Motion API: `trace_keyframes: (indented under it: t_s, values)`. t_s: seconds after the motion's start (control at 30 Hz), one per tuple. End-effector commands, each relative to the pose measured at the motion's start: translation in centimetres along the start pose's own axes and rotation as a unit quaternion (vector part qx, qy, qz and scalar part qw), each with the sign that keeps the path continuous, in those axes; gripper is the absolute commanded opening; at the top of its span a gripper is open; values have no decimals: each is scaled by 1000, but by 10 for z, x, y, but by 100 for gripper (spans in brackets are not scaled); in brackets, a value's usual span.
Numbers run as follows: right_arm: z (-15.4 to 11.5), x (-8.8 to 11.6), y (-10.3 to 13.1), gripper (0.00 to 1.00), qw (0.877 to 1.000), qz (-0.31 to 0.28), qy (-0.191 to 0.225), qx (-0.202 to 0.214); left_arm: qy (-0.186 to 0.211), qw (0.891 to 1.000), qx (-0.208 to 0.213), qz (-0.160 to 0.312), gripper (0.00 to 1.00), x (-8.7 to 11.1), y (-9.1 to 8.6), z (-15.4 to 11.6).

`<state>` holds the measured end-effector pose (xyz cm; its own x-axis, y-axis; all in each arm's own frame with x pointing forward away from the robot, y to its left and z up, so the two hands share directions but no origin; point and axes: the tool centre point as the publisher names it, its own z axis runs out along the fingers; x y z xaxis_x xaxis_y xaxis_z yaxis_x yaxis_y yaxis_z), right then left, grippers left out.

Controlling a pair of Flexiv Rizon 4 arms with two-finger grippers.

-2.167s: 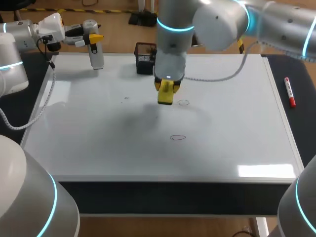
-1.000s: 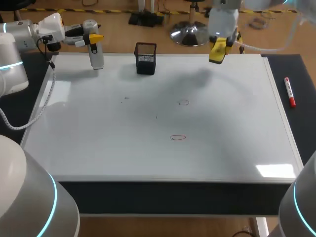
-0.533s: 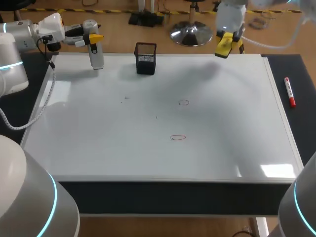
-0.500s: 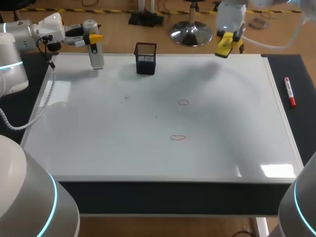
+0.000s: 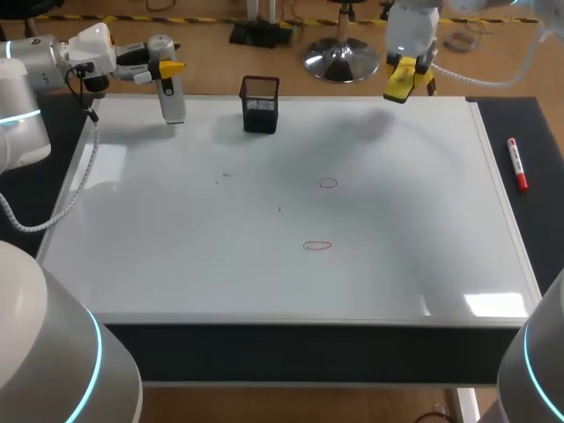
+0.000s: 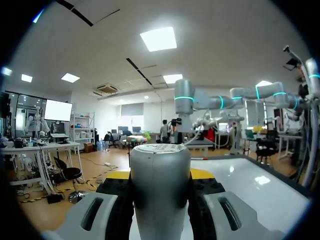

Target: Pick up the inspection probe, press it on each red-marked spot on the whiteboard one by one, put down the probe, pick up the eraser, and wipe off all the red marks.

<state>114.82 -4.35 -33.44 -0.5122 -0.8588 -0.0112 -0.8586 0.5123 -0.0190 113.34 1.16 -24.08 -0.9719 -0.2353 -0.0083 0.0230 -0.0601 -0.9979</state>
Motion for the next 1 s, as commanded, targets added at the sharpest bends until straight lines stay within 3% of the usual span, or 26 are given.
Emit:
trace_keyframes:
  t_s: [0.03,0.17,0.27,0.5,0.8,1.0]
  values:
    - [-1,0,-1,0,1000,-1,2,0,0,1000,2,1,0,0,0,0]
    - [-1,0,-1,0,1000,-1,2,0,0,1000,2,1,0,0,0,0]
    - [-1,0,-1,0,1000,-1,2,0,13,1000,-4,2,0,14,3,5]
    - [-1,0,-1,0,1000,-1,2,0,24,1000,-15,-7,0,69,-1,20]
    - [-1,0,-1,0,1000,-1,2,0,82,997,10,4,0,125,-18,49]
    - [-1,0,-1,0,1000,-1,2,0,127,992,16,-8,0,159,-20,76]
